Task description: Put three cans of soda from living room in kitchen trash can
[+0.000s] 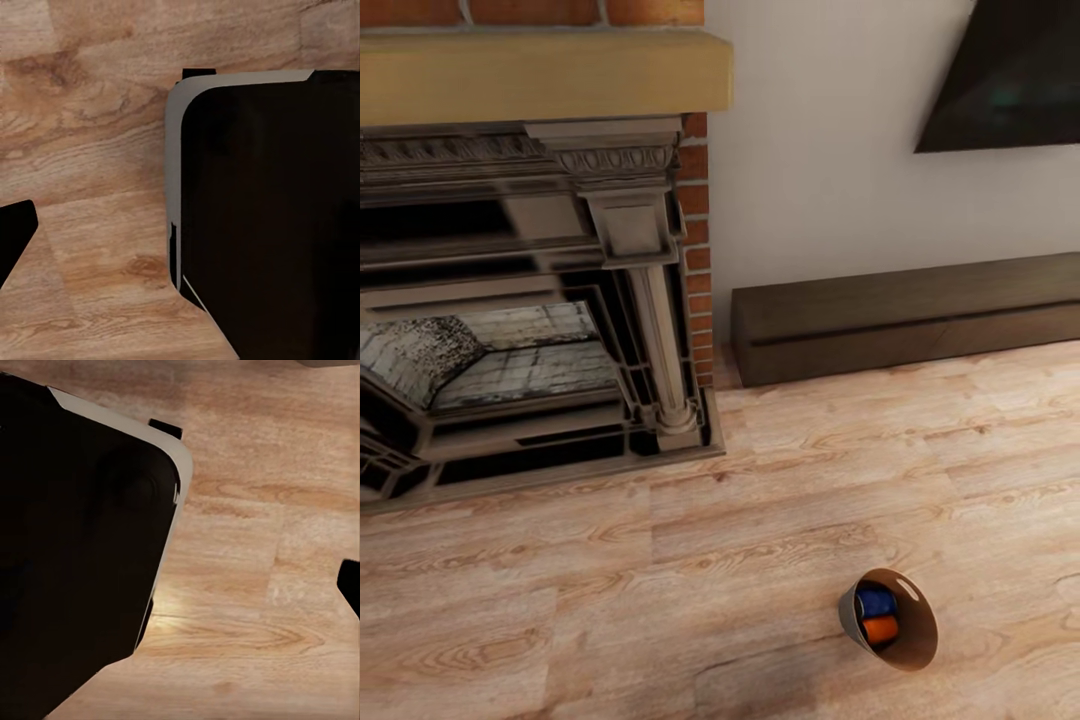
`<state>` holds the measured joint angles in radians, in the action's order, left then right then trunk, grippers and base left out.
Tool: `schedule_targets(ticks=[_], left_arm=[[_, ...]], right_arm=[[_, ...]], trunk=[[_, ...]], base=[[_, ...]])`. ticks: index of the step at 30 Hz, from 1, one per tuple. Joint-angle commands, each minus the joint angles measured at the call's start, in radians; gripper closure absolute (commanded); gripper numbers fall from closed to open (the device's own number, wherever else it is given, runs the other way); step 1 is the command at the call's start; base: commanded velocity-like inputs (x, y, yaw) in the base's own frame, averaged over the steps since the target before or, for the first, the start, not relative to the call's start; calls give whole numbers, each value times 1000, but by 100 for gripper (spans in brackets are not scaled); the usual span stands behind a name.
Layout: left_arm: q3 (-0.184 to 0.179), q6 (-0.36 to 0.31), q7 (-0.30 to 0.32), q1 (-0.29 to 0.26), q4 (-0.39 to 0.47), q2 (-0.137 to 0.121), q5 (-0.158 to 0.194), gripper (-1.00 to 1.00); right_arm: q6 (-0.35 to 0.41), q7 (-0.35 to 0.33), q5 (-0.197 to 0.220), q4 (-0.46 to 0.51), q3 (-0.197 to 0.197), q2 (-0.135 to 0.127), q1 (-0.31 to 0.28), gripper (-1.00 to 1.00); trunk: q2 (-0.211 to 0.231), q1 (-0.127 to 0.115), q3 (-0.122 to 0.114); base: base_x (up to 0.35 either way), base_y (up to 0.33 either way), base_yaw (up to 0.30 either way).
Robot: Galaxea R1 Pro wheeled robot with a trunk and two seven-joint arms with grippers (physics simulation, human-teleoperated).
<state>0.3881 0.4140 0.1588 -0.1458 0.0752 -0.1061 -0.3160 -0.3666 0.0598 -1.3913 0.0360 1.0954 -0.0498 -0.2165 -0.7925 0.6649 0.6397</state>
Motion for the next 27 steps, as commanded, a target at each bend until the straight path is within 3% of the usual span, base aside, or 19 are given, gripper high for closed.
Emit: schedule_targets(ticks=[1,19,27], left_arm=[[0,0,0,0,0,0,0,-100],[0,0,-1,0,0,-1,0,-100],[0,0,-1,1,0,-1,-1,-100]], right_arm=[[0,0,0,0,1,-1,1,-100],[2,-3,-2,-30,-3,-10,7,-100],[6,-6,1,-39,-3,-18,37,-100]], trunk=[[7,-4,-4],[133,-73,-72],[189,-104,-101]], base=[[0,0,0],[0,0,0],[0,0,0]])
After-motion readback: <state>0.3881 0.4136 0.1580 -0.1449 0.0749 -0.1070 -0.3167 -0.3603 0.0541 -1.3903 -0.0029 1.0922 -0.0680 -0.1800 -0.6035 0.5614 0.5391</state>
